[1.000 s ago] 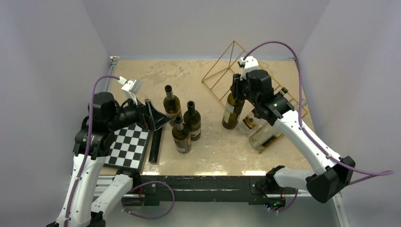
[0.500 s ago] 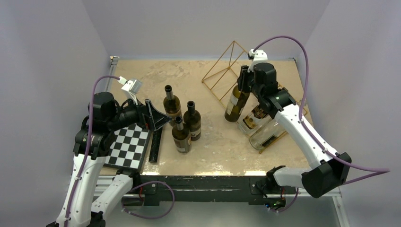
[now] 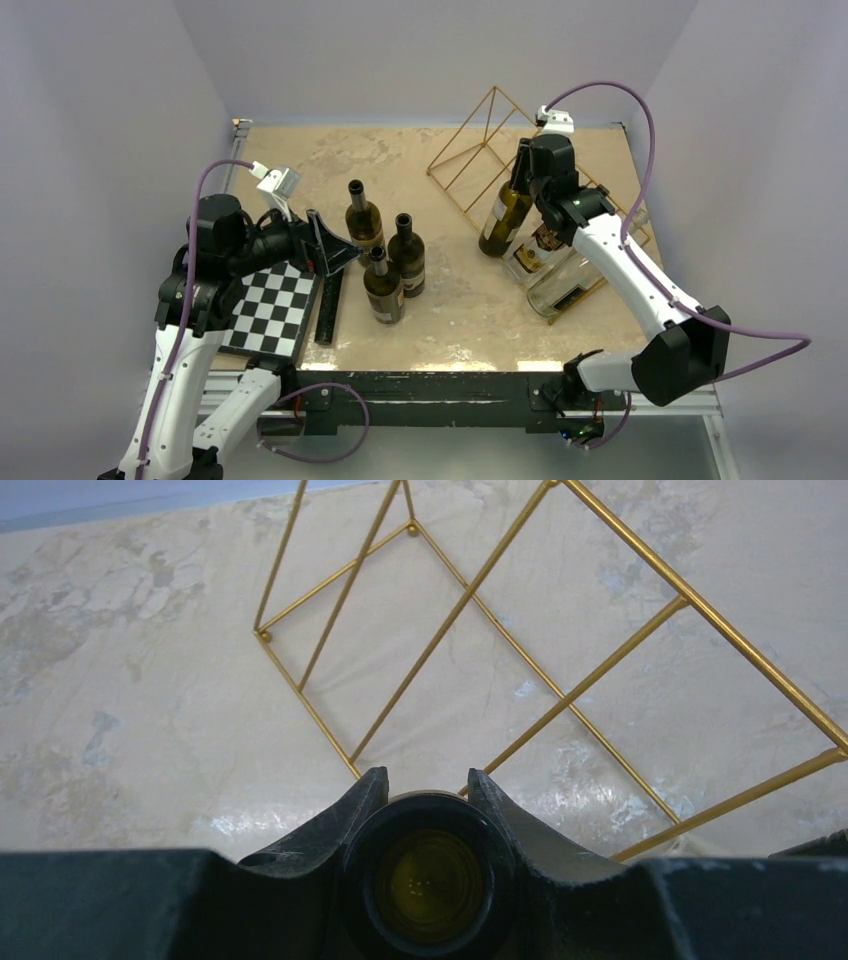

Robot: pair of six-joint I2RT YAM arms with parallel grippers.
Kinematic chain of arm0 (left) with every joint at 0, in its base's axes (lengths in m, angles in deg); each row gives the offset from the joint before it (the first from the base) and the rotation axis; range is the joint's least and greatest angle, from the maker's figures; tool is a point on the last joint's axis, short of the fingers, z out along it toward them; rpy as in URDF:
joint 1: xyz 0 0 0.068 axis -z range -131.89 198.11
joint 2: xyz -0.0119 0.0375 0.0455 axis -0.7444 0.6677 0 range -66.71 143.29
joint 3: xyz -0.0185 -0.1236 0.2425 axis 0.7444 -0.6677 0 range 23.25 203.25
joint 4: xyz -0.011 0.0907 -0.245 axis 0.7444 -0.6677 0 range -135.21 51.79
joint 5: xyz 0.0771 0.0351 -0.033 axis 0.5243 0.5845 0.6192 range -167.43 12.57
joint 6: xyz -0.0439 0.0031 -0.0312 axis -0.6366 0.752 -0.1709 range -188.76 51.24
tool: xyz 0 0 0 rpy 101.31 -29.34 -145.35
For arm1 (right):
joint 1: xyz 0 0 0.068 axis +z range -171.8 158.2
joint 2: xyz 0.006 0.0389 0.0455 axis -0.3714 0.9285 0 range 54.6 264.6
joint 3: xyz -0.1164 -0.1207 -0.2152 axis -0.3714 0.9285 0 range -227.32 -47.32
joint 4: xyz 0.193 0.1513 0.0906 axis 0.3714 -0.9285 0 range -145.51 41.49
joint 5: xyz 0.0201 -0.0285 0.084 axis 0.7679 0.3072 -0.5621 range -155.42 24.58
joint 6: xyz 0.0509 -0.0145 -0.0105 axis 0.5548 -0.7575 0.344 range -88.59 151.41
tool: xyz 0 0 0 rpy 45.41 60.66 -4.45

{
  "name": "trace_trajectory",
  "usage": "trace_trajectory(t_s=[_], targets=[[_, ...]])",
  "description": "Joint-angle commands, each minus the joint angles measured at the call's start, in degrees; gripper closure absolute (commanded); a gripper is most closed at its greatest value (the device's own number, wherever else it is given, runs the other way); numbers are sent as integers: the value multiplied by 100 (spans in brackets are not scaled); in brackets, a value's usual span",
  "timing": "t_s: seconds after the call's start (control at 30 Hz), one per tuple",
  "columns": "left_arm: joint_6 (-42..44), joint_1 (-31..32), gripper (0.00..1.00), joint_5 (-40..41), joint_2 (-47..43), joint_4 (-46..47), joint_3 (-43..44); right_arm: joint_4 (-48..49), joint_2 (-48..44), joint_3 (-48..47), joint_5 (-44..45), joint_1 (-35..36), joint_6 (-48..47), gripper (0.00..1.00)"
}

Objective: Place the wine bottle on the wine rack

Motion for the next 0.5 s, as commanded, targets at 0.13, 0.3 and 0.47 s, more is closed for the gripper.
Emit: trace_trajectory(t_s=[0.13,0.3,0.47], targets=[[72,29,1,-70,-30,35,33,709,56,19,415,-154,339,100],[81,29,1,-54,-33,20,29,534,270,-42,524,-190,393,93],[89,29,1,-43,-48,10,29,427,410,-7,600,-226,590,66]])
